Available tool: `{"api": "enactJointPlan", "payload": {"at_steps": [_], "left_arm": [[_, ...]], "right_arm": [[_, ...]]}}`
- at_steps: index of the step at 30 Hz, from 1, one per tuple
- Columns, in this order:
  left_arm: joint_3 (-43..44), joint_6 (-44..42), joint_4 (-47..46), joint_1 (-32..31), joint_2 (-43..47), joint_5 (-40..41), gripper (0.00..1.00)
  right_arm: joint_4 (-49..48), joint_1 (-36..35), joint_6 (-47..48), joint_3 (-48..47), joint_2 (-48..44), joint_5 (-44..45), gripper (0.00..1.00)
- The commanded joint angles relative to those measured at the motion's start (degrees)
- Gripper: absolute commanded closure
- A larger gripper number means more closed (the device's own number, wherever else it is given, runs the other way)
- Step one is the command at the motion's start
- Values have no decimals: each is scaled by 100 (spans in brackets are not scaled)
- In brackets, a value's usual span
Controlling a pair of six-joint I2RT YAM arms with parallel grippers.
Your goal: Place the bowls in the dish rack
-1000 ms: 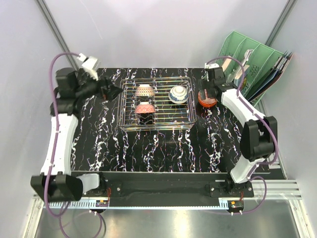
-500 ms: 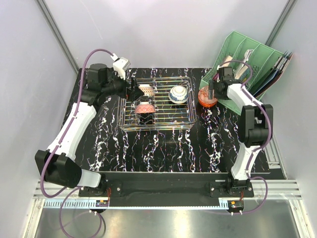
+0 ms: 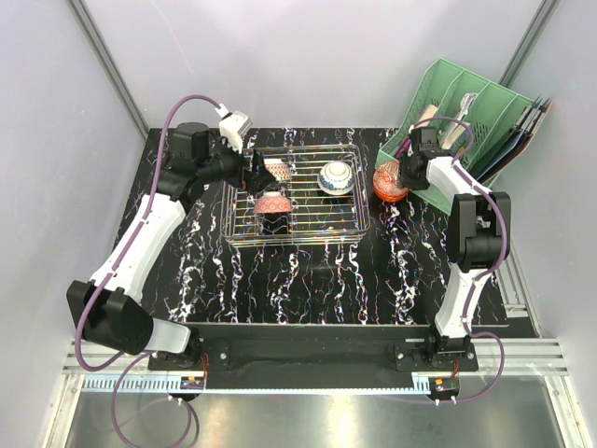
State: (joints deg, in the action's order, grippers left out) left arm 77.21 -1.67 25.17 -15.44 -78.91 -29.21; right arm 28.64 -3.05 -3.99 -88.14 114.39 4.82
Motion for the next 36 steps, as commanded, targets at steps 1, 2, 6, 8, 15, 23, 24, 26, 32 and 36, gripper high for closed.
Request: {"api": "enactJointPlan", "payload": {"at_steps": [1,2,6,8,15,23,24,26,32,36], "left_arm": [[-22,-26,-267,-117,16,117,1],[-39,-26,-267,-126,25,117,1],[-83,-44,-267,-178,8,144,1],[-92,-44,-267,-196,-1,144,1],[-66,-26,-276,-249,-54,179,1],[-31,-61,-276,-319,-185,205,1],[-13,-53,-276,-345,-203,205,1],[22,-26,-267,-363,-230,205,1],[22,-17,-276,-407,-204,223,1],[13,-26,-276,-425,-159,232,1]], "right_arm": [[10,24,-50,-195,-443,1,55],[27,41,-32,-204,-470,80,55],[45,32,38,-248,-628,195,58],[89,32,65,-292,-663,186,59],[98,24,39,-353,-541,37,76],[106,32,12,-415,-514,-51,100],[106,24,21,-432,-523,-43,100],[124,32,47,-450,-532,-25,94],[115,32,91,-362,-330,-34,75],[124,32,39,-388,-242,-121,73]]}}
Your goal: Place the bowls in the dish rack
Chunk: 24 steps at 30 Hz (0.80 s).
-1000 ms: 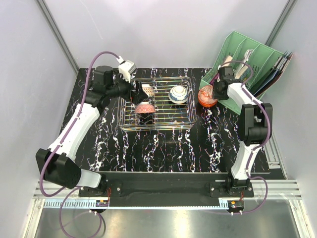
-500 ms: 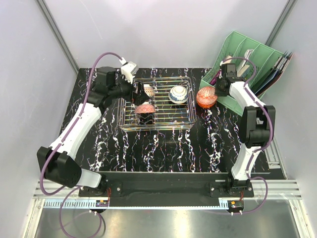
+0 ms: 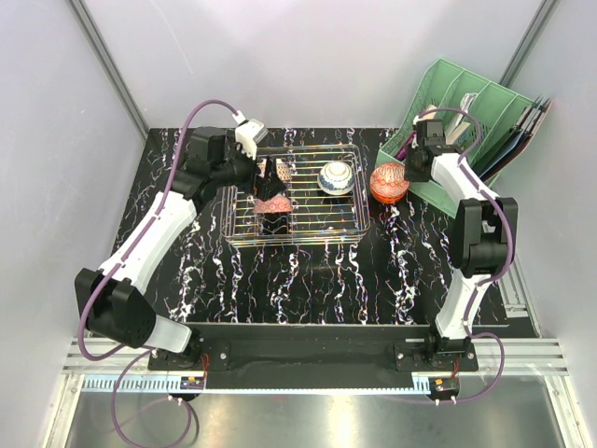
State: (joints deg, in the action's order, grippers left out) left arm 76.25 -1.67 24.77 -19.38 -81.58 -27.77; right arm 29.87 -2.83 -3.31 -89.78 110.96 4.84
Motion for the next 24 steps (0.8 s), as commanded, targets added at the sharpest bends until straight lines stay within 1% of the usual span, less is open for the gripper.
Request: {"api": "enactJointPlan", "payload": {"at_steps": [1,6,9,10,12,19,24], "left_arm": [[110,-26,-228,-31,116,105,1],[118,-9,-236,-31,116,88,1],[118,9,-228,-40,107,79,1],[110,9,-236,-40,107,79,1],[92,0,-228,-49,99,79,1],[109,-88,-236,-101,-41,88,1],[355,131,-227,-119,-393,-79,1]], "right_arm": [[-7,11,-29,-242,119,-124,73],[-7,11,-29,-251,216,-132,72],[-7,11,-55,-224,225,-141,76],[-7,11,-56,-224,216,-150,87],[1,10,-73,-242,163,-141,99],[63,11,-64,-409,-293,-282,100],[318,11,-64,-892,-531,-378,100]]}}
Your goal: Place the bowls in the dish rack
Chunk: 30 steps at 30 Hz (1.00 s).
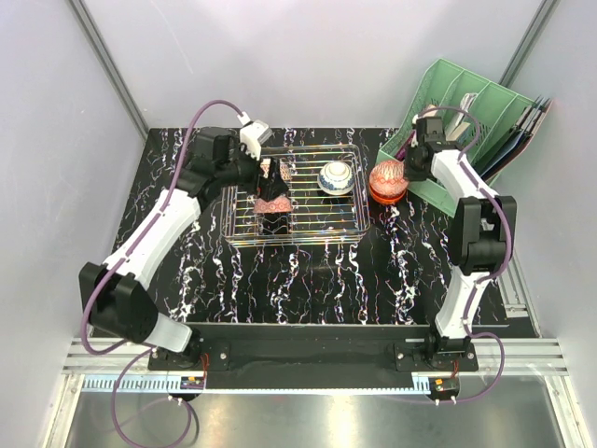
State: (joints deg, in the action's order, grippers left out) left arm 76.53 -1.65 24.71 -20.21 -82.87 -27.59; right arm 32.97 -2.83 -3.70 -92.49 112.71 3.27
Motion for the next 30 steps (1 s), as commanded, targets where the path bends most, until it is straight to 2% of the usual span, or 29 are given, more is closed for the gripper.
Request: {"api": "enactJointPlan", "payload": {"at_steps": [1,10,17,21,30], "left_arm": [[371,147,-238,-27,-308,-132,1],[678,744,-765,-159,-730,113,1],[1196,1053,-792,-440,-1284,491,1],[1583,1053,-442,-633,-1635,615,1],[1663,1070,-414,-871,-1697,597,1]], "right_arm": [[25,11,-25,-743,-793,-213,100],[280,-77,36,-1052,-1373,-448,100],[342,-876,343,-534,-1866,-503,100],[315,-1561,528,-279,-1980,-371,100],[315,-2221,669,-252,-1857,-90,100]]}}
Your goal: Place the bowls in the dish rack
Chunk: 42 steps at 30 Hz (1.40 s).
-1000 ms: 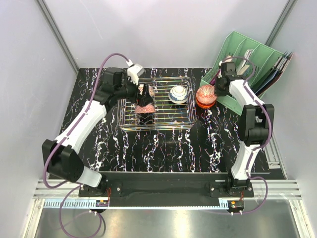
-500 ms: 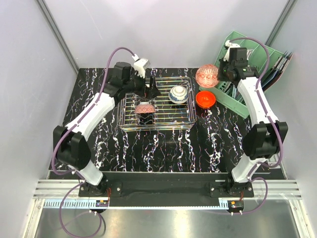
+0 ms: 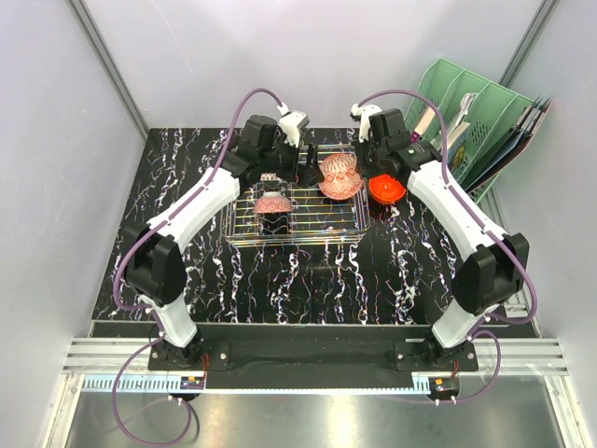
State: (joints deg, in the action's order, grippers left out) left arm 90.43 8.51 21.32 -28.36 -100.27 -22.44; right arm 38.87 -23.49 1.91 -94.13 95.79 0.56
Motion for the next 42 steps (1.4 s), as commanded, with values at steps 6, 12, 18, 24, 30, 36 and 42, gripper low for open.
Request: {"api": "enactJointPlan", "payload": {"at_steps": [6,12,18,24,30,36,42], "left_arm": [[203,-7,-76,-152,-19,204,1],[247,-86,-67,-249,-98,563,9],[229,-315,65,-398,-116,1012,29],[194,-508,232,-591,-125,1363,61],[317,-807,504,-828,-186,1864,71],[431,-983,698,-978,-291,2085,100],[440,-1062,812,-1014,-318,2103,100]], "right_arm": [[-266,-516,90,-88,-157,243,100],[-205,-675,55,-237,-131,261,100],[-169,-771,55,-387,-104,331,100],[-161,-842,72,-475,-25,401,100],[-161,-965,178,-528,63,621,100],[-170,-1105,230,-563,142,726,100],[-169,-1132,301,-651,151,727,98]]}}
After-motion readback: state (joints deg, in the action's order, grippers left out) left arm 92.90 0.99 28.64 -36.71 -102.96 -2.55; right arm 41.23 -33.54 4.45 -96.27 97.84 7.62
